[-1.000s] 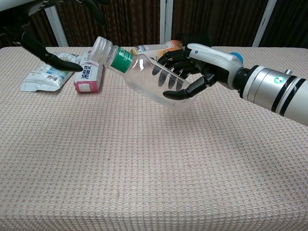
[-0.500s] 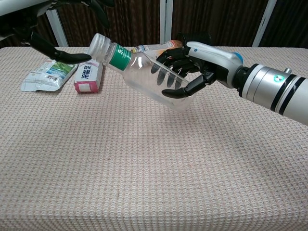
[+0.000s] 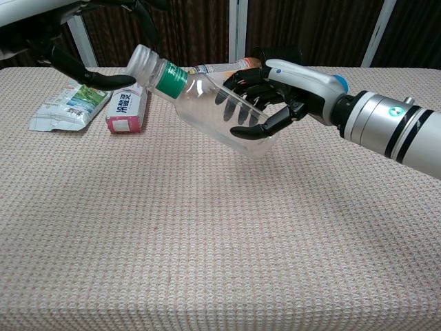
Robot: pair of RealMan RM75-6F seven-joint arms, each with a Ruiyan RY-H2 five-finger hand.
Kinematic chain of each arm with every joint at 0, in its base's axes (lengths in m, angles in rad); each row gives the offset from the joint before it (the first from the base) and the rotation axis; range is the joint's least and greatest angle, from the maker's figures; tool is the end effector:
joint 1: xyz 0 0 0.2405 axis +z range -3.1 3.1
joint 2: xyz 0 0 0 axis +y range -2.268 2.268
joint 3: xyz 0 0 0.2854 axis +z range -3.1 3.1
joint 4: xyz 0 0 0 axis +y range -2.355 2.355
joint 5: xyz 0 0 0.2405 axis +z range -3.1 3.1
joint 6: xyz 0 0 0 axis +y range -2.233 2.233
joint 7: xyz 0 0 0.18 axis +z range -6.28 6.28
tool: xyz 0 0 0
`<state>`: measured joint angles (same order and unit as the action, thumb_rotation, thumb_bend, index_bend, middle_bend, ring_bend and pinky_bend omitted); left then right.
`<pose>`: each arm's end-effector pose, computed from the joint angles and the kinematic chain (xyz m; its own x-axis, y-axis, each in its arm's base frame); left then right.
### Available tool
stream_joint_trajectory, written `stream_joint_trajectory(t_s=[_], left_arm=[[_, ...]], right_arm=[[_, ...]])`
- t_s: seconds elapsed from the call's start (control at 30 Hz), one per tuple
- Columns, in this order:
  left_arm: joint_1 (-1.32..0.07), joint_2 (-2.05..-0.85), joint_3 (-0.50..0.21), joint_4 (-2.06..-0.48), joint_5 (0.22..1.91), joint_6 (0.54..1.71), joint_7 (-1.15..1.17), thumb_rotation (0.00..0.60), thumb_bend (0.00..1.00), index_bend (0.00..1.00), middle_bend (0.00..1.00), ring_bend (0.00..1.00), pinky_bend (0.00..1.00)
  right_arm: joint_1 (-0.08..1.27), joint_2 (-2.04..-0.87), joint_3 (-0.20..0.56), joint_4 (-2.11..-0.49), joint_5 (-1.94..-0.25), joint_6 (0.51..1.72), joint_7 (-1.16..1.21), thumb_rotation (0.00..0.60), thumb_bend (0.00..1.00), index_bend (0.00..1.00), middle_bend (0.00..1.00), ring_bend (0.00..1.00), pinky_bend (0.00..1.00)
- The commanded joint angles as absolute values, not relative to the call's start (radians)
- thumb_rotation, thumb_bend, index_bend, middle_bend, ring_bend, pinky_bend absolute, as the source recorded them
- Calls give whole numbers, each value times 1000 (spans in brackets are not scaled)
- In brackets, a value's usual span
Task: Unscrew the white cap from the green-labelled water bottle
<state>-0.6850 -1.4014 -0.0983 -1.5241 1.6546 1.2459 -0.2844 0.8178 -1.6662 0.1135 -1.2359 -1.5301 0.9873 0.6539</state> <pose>-0.1286 0.3613 0.0124 0.1124 0.2140 0.9703 0.7652 -0.6416 0.0528 -0.1195 -0.3984 -0.0962 -0.0807 -0.5473 0.8330 -0.8452 -0.4054 -0.3482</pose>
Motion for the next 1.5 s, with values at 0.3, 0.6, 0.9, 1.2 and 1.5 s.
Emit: stream_joint_trajectory(t_s=[0.3, 0.6, 0.9, 1.2, 1.5], left_arm=[[-684, -1404, -93, -1523, 1660, 1257, -291, 600, 313, 445, 119, 0, 12], [-683, -1398, -91, -1529, 1667, 1264, -293, 600, 326, 465, 119, 0, 12], [-678, -1378, -97, -1535, 1662, 1277, -289, 600, 326, 465, 119, 0, 13], [-637, -1346, -68, -1482, 1600, 1241, -155, 600, 336, 465, 119, 0, 13], [-633, -1402, -33, -1457, 1434, 1056, 228, 600, 332, 465, 119, 0, 5]], right_arm=[[819, -1671, 115, -1227, -1527, 986, 659, 600, 629, 696, 583, 472, 517], [814, -1663, 111, -1235, -1530, 993, 653, 600, 630, 696, 583, 472, 517], [800, -1638, 105, -1256, -1533, 1010, 630, 600, 629, 697, 585, 473, 518], [786, -1524, 74, -1286, -1529, 976, 419, 600, 630, 697, 585, 473, 518], [790, -1382, 86, -1398, -1446, 893, 180, 600, 631, 698, 585, 473, 518]])
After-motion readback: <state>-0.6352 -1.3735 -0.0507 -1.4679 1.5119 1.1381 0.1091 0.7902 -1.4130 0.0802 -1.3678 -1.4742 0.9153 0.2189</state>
